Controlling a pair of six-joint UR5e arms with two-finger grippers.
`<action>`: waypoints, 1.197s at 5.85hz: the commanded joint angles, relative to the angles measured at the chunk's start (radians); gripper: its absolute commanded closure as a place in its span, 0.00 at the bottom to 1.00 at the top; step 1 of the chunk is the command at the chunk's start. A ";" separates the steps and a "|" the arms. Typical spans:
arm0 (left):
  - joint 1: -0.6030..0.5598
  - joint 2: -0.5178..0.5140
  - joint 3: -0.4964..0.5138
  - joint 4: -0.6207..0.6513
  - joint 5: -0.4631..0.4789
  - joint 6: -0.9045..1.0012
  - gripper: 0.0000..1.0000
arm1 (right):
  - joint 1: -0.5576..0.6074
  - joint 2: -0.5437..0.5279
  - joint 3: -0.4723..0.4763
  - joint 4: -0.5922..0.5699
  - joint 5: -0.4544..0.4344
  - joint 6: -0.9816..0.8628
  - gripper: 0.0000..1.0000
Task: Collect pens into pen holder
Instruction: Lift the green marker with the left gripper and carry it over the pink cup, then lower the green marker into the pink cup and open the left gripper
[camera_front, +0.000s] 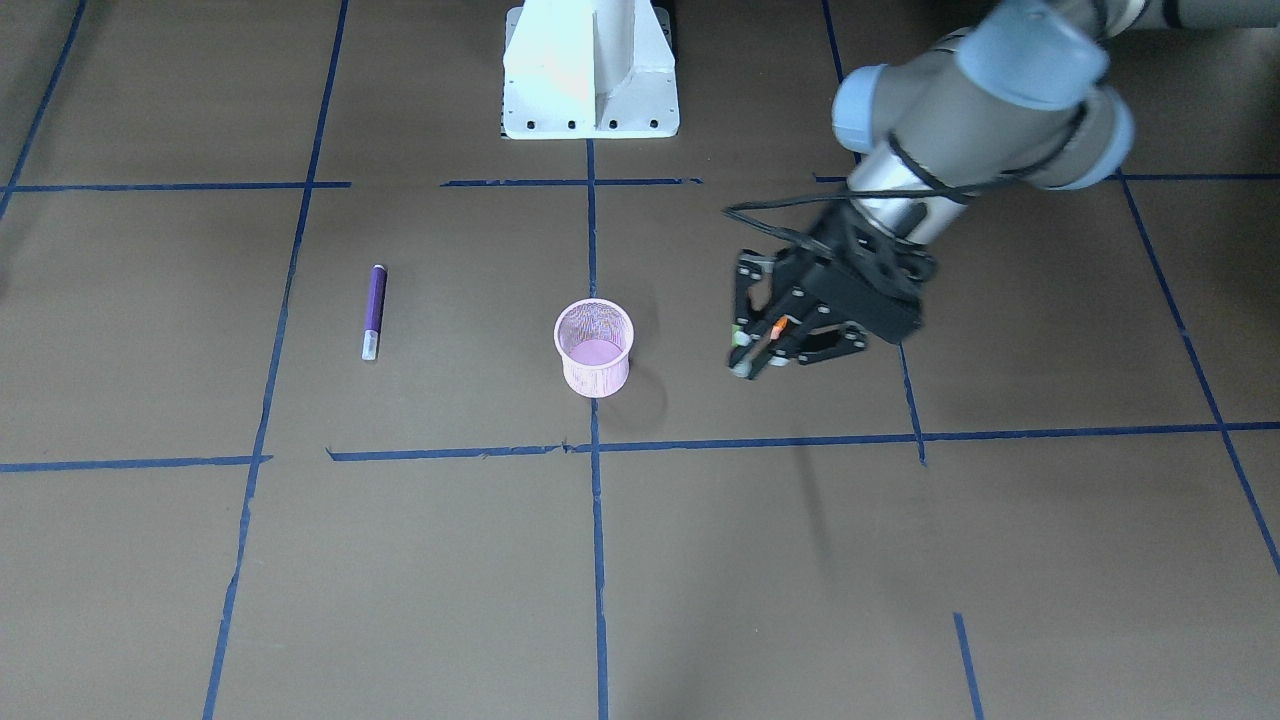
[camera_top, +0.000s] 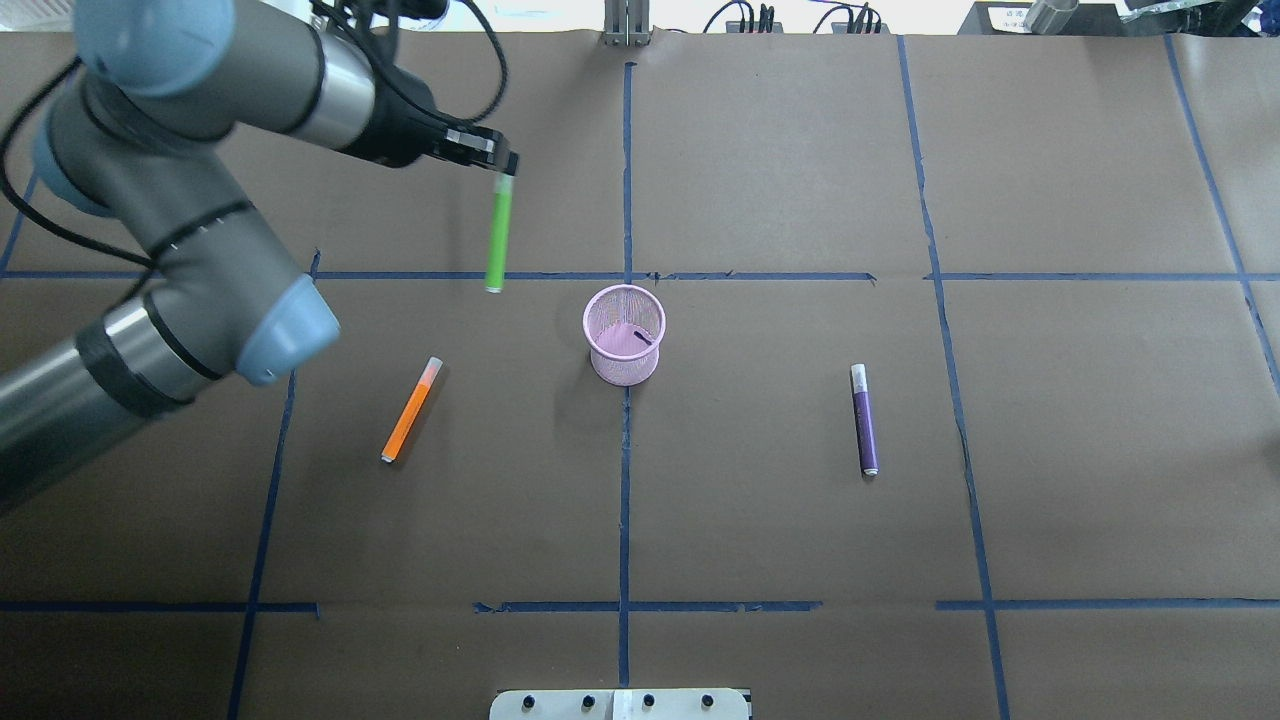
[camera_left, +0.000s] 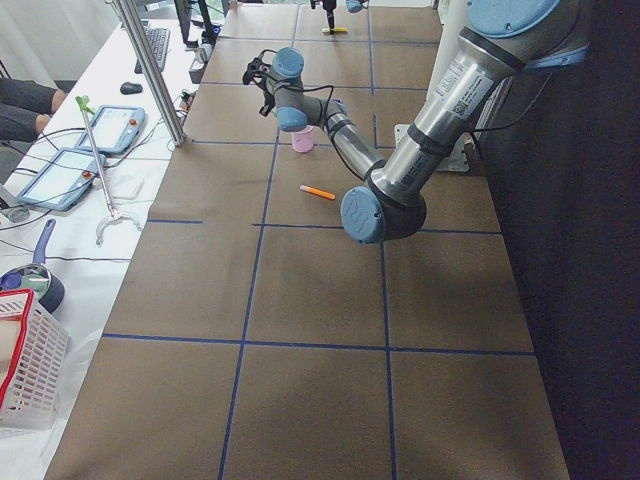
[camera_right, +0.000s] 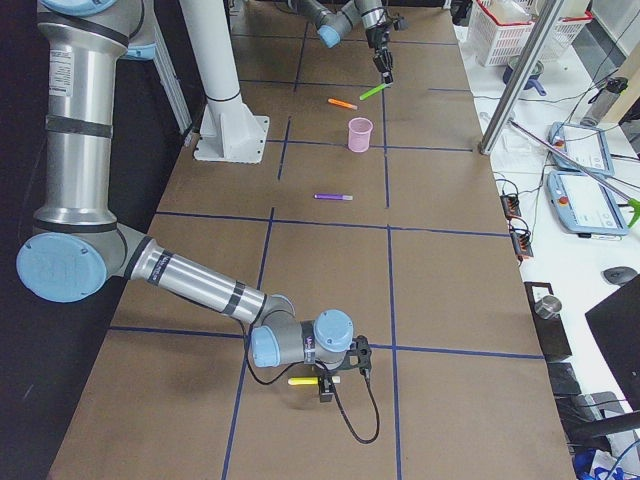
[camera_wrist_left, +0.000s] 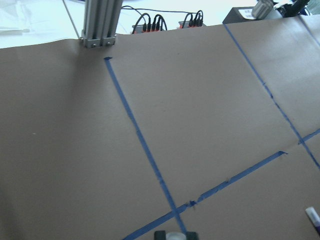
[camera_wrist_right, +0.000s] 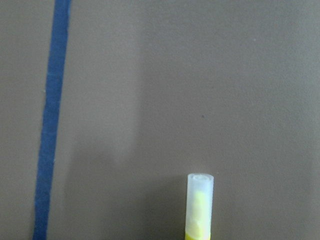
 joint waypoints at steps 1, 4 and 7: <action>0.077 -0.050 0.030 -0.043 0.139 -0.053 1.00 | 0.000 0.000 0.000 0.000 0.002 0.000 0.00; 0.092 -0.045 0.184 -0.212 0.143 -0.053 1.00 | 0.000 0.000 -0.002 0.000 0.000 0.000 0.00; 0.134 -0.004 0.184 -0.251 0.143 -0.055 1.00 | 0.000 0.000 -0.003 0.000 0.000 0.000 0.00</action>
